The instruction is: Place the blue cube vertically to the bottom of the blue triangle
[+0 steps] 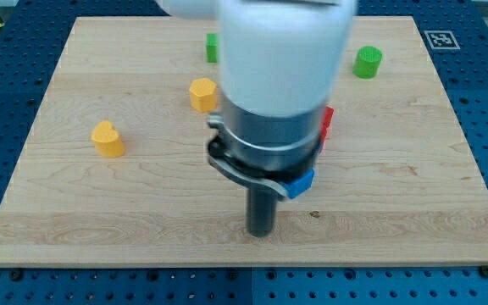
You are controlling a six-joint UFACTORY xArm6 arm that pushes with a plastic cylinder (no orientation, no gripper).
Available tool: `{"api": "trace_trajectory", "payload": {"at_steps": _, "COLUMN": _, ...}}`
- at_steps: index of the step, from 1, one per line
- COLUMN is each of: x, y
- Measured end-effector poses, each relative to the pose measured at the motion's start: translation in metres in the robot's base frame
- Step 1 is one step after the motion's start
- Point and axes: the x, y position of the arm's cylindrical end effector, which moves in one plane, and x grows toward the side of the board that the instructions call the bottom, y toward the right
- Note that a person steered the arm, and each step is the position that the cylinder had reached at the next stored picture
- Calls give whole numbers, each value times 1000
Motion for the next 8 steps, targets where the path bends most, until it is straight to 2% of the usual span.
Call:
{"api": "trace_trajectory", "payload": {"at_steps": 1, "x": -34, "y": -37}}
{"api": "trace_trajectory", "payload": {"at_steps": 2, "x": -60, "y": -35}}
{"api": "trace_trajectory", "payload": {"at_steps": 3, "x": -76, "y": -3}}
{"api": "trace_trajectory", "payload": {"at_steps": 4, "x": -68, "y": 31}}
{"api": "trace_trajectory", "payload": {"at_steps": 8, "x": -1, "y": 51}}
